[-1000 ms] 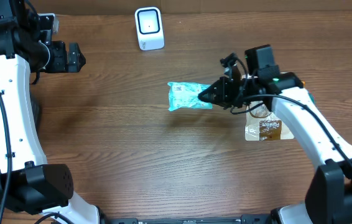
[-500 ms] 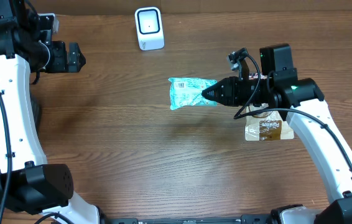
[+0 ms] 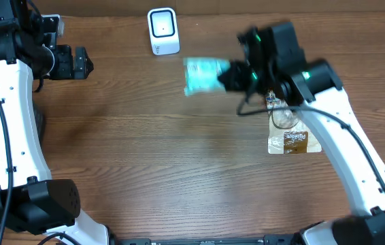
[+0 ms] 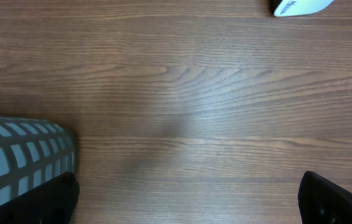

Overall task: Scan the item barcode
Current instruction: 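Carry the teal wipes pack up to the white scanner, then hold the teal wipes pack in front of the white scanner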

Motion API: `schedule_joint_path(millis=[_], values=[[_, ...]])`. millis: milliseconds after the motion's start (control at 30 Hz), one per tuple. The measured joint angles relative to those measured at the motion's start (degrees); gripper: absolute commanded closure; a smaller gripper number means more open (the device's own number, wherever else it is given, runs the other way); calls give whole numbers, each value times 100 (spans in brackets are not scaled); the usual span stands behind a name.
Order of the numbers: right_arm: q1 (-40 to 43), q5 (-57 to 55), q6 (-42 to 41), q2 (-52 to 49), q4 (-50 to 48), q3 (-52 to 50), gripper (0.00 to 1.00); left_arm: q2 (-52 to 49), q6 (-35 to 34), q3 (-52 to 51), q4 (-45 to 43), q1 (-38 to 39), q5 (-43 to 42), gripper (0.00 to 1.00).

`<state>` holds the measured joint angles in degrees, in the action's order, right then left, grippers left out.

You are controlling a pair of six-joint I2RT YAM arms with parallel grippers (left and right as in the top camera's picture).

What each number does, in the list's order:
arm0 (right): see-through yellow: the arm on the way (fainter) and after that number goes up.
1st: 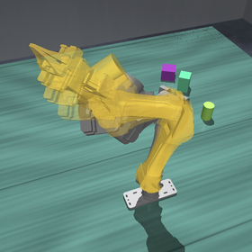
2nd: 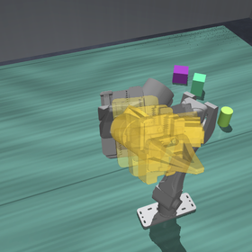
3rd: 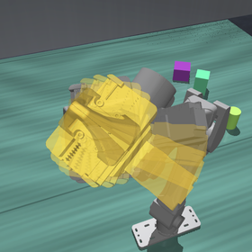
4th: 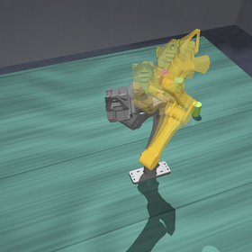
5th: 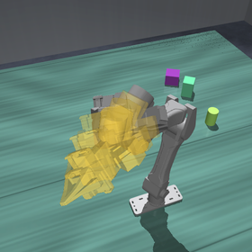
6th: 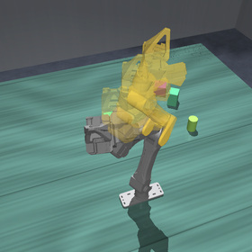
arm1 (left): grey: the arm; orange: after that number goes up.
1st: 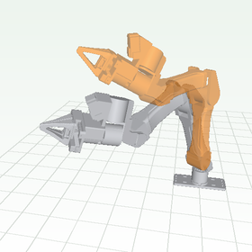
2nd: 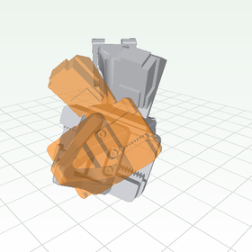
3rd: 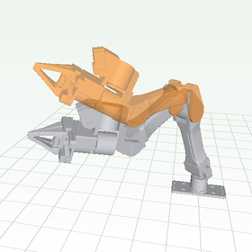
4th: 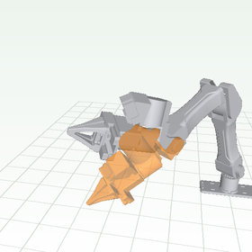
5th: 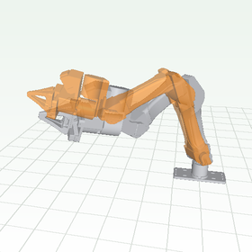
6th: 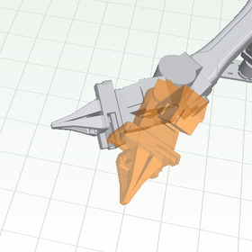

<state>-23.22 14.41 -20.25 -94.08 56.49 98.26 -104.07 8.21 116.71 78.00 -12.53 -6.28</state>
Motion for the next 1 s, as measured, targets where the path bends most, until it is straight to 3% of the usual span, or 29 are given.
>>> schedule_joint_path(millis=[67,167,300,400,567,733,1000], values=[[-286,-831,131,-428,22,890,96,0,4,0,-4,0,11,0],[-699,-2282,734,-1139,-1043,1707,96,0,39,0,-4,0,13,0],[-1202,-4148,2592,-2267,-3672,1814,96,0,63,0,-2,0,11,0],[-1360,-4763,3858,-2953,-4719,1799,96,-7,68,0,-7,0,15,1],[-1392,-5198,6227,-4041,-6677,1770,96,-7,81,0,-15,0,17,0],[-1311,-5134,8046,-4551,-7458,1753,96,-7,81,0,-15,0,15,0],[-1104,-4258,8802,-4760,-7486,1753,96,-9,81,0,-15,0,15,1]])
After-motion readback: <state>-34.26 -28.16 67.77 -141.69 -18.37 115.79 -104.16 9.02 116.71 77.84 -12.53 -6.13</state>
